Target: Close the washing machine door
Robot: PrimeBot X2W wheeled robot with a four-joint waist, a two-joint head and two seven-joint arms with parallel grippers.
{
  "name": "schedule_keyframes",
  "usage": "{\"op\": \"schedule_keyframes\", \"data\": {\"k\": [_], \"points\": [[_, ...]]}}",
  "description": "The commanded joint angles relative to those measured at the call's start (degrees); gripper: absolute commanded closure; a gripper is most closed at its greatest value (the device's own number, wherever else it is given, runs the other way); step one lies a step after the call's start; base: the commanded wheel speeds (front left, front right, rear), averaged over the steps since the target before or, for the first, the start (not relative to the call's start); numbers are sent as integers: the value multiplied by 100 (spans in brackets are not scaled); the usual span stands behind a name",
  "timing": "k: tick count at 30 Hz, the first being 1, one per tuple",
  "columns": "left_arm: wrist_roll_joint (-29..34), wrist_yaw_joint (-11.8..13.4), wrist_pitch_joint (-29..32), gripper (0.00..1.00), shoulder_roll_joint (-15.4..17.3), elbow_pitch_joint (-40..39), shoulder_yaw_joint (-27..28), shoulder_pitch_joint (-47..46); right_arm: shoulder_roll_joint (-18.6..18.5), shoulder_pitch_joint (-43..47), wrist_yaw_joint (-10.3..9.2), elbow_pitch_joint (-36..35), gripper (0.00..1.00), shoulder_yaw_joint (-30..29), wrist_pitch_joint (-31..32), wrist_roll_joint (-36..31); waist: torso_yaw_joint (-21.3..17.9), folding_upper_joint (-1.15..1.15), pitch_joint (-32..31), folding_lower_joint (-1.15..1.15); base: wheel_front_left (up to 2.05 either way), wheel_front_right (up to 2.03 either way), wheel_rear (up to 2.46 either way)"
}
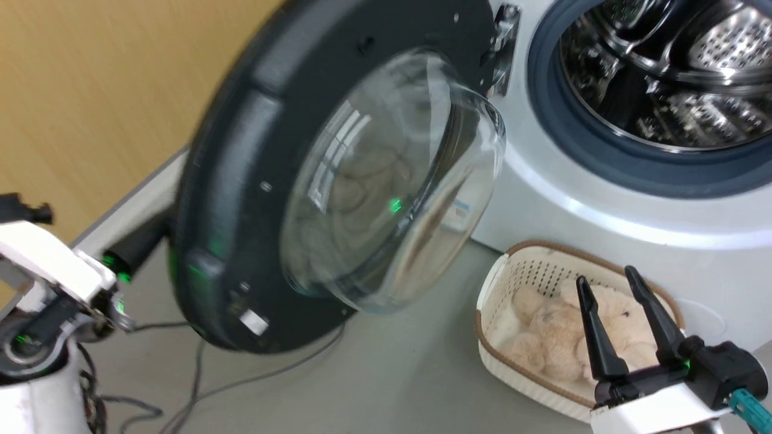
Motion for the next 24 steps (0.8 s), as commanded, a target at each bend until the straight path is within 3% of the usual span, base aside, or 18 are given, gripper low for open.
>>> {"op": "schedule_keyframes", "data": {"k": [1,7,13,24], "points": [[-30,12,84,100,-78,-129,-81,141,25,64,5,4,0,-26,-25,11,-61,0,-89,0,0,0,0],[-65,277,456,100,-526,-1099,-565,840,92,183,5,-27,0,-148,-25,14,-324,0,-264,0,0,0,0],[-218,496,600,100,-777,-1810,-1139,1507,137,216,5,-66,0,-234,-25,3,-781,0,-223,0,0,0,0],[-760,559,-66,100,-859,-2027,-2348,1943,148,28,5,-79,0,-306,-25,-8,-2080,0,167,0,0,0,0]]}}
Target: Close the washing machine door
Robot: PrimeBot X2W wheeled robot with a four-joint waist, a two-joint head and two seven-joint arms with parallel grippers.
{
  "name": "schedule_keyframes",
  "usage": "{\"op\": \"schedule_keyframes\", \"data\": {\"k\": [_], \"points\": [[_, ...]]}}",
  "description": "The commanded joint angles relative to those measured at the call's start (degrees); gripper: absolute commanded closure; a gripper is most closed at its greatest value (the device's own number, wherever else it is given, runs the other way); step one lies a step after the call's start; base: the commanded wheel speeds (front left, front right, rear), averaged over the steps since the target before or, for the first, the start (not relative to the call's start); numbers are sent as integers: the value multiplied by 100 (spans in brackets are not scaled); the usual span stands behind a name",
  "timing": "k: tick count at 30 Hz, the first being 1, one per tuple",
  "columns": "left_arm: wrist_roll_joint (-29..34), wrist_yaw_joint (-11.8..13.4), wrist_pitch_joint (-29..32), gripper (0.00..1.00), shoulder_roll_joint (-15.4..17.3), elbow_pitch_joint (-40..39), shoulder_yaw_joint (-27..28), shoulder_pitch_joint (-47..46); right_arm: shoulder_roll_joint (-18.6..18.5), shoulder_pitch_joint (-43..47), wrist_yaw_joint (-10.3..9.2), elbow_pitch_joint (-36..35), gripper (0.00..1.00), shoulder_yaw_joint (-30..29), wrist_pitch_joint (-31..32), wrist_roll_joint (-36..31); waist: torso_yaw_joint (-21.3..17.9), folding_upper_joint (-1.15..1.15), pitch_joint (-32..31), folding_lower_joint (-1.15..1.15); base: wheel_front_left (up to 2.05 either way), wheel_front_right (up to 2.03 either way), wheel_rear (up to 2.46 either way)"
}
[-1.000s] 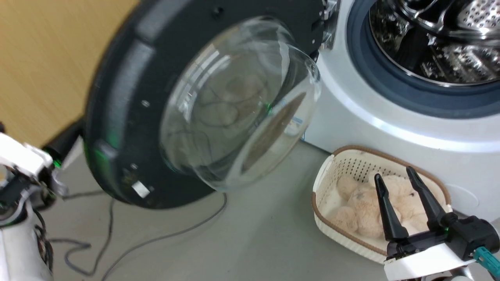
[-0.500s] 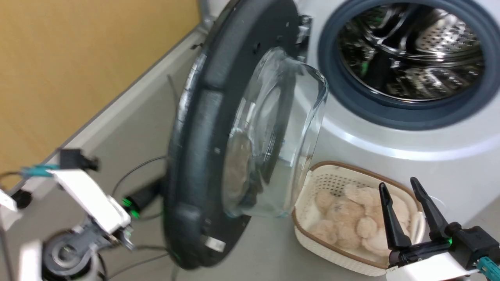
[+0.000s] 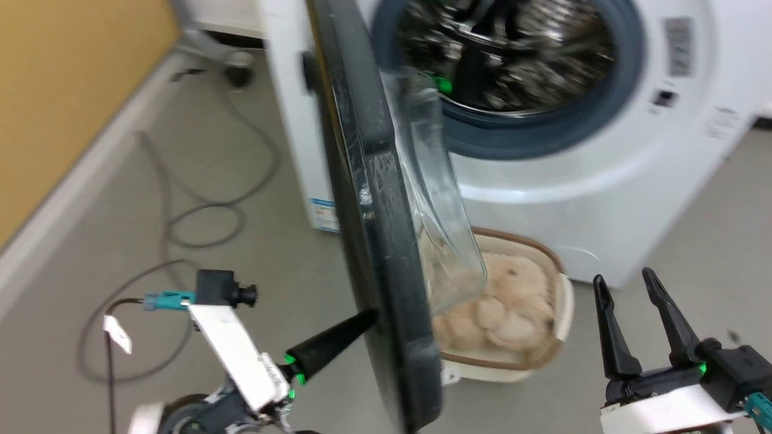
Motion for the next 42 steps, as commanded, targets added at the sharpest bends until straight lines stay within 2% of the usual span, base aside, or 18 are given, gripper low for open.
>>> {"op": "schedule_keyframes", "data": {"k": [1,7,14,23,27,31,38,42], "points": [[-77,-22,-121,100,-16,29,-128,37,5,-92,5,-27,0,2,-25,-10,-541,0,220,0,0,0,0],[-443,-38,-923,100,-17,283,-682,-190,43,-141,5,-49,0,-56,-25,8,-1362,0,444,0,0,0,0],[-521,-127,-2128,100,-17,828,-1019,-725,114,-122,5,-67,0,-85,-25,33,-2211,0,637,0,0,0,0],[-1113,-139,-3717,100,-18,1721,-1281,-1846,207,-140,5,-70,0,-92,-25,83,-2885,0,813,0,0,0,0],[-1328,-201,-4359,100,-18,2255,-1404,-2378,238,-127,5,-54,0,-48,-25,102,-3006,0,806,0,0,0,0],[-1447,-311,-4713,100,-18,2744,-1584,-2762,258,-124,5,-44,0,-36,-25,99,-3001,0,772,0,0,0,0],[-1398,-539,-4596,100,-4,3154,-2003,-2741,270,-84,5,-71,0,-101,-25,76,-2631,0,579,0,0,0,0],[-1056,-635,-4487,100,182,2991,-2353,-2369,272,-16,5,-78,0,-145,-25,30,-2292,0,369,0,0,0,0]]}}
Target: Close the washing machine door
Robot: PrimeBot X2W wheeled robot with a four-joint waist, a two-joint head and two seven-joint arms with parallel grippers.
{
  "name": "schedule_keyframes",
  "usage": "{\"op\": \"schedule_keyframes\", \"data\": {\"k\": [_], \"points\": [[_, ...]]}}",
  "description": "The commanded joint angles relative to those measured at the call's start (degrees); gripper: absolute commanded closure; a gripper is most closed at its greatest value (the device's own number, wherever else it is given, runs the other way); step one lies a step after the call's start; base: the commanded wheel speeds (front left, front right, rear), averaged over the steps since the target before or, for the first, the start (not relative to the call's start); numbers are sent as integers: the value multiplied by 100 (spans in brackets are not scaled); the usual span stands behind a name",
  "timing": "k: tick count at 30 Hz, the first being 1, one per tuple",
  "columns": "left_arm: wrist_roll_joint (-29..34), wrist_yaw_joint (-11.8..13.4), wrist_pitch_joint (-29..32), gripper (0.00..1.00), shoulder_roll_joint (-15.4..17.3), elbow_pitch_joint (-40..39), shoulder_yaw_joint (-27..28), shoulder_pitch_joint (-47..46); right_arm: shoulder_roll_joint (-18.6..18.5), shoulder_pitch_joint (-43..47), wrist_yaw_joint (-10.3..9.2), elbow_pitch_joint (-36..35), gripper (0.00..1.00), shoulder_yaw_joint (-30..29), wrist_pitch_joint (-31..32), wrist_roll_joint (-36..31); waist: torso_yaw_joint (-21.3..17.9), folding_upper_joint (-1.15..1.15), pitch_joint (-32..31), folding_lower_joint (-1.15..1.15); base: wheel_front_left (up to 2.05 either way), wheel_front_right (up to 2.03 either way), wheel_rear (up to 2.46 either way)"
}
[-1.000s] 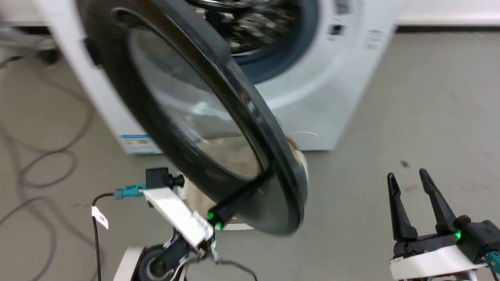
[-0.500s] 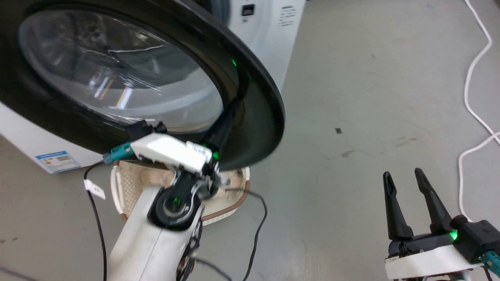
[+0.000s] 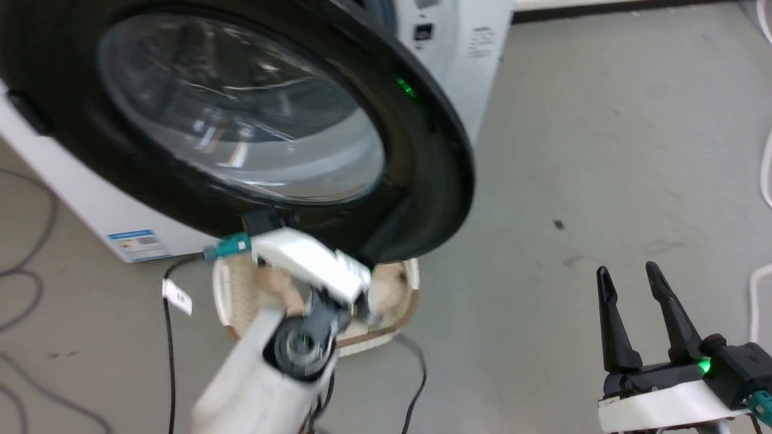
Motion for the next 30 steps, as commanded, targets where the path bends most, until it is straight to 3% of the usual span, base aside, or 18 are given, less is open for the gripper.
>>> {"op": "schedule_keyframes", "data": {"k": [1,3,7,9,12,15,18,22,27,28,29,30], "points": [[217,-66,15,100,165,-133,-157,281,22,67,5,-24,0,-16,-25,-57,309,0,-230,0,0,0,0],[774,-89,-204,100,458,-365,-375,447,-8,102,5,-23,0,-16,-25,-75,484,0,-320,0,0,0,0],[2846,18,-1142,100,1288,-609,-1038,610,-93,157,5,-29,0,1,-25,-89,850,0,-497,0,0,0,0],[3306,237,-1538,100,1424,-722,-1078,749,-139,199,5,-32,0,8,-25,-89,1025,0,-571,0,0,0,0],[4390,793,-1884,100,1792,-878,-1173,781,-194,256,5,-47,0,-2,-25,-88,1281,0,-640,0,0,0,0],[5024,1241,-1992,100,1916,-1114,-1054,937,-238,285,5,-49,0,36,-25,-89,1463,0,-689,0,0,0,0],[5435,1528,-2013,100,1945,-1494,-661,1180,-267,284,5,-51,0,64,-25,-90,1597,0,-737,0,0,0,0],[5796,1720,-2015,100,1907,-1887,-160,1606,-275,289,5,-50,0,102,-25,-84,1674,0,-803,0,0,0,0],[6329,1788,-2016,100,1799,-2163,337,2287,-288,333,5,-37,0,158,-25,-71,1791,0,-850,0,0,0,0],[6531,1821,-2017,68,1812,-2164,366,2385,-301,344,5,-10,0,176,-25,-70,1802,0,-857,0,0,0,0],[6636,1848,-2017,19,1765,-2160,396,2495,-313,352,5,14,0,186,-25,-67,1812,0,-866,0,0,0,0],[6711,1880,-2017,0,1700,-2162,428,2599,-325,356,5,31,0,190,-25,-60,1821,0,-874,0,0,0,0]]}}
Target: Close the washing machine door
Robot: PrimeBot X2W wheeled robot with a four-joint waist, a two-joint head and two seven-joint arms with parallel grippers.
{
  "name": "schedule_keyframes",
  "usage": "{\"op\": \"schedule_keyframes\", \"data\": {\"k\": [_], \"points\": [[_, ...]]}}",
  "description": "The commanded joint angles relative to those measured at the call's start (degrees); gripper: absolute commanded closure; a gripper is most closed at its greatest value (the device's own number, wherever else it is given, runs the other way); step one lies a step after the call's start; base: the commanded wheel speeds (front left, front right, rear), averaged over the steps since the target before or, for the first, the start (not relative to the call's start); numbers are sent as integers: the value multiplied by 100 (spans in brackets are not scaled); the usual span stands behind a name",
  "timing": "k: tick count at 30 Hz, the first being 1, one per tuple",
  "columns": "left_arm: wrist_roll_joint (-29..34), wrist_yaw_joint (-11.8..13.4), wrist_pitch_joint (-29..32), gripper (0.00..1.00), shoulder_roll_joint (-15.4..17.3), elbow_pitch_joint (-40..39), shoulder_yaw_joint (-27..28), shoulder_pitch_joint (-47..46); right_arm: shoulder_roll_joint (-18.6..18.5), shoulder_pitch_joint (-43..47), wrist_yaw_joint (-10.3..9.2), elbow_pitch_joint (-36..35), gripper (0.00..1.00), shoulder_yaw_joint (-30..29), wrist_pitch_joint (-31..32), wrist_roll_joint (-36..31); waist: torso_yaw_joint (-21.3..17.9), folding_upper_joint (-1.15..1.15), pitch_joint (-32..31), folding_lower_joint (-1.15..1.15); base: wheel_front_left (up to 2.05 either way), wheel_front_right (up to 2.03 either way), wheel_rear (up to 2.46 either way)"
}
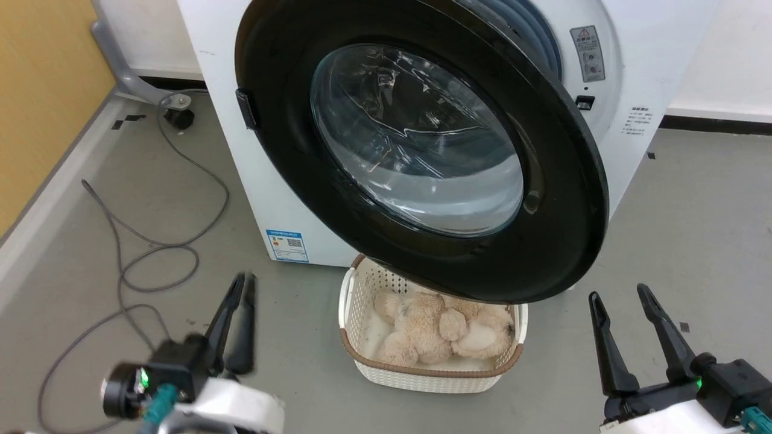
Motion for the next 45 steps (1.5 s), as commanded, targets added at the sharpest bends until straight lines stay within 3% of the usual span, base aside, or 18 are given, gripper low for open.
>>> {"op": "schedule_keyframes", "data": {"k": [1,12,13,14,20,29,45], "points": [[101,38,-29,0,-76,-26,17,138,-45,87,5,18,0,12,-25,9,7,0,-9,0,0,0,0],[498,-151,-30,0,-504,-21,307,727,-20,79,5,54,0,117,-25,17,49,0,4,0,0,0,0],[546,-181,-30,0,-534,-13,331,723,-20,79,5,66,73,131,-25,41,71,0,25,0,0,0,0],[593,-204,-30,0,-568,-5,352,715,-27,78,5,84,100,166,-25,80,94,0,51,0,0,0,0],[858,-362,-30,0,-747,27,430,555,-249,-144,5,152,100,411,5,157,269,0,357,0,0,0,0],[1115,-567,-30,0,-1005,9,581,243,-950,-1293,5,458,100,959,417,328,558,0,986,0,0,0,0],[1382,-856,-30,0,-1418,37,895,-120,-1879,-3078,5,1558,100,144,1177,936,992,0,1818,0,0,0,0]]}}
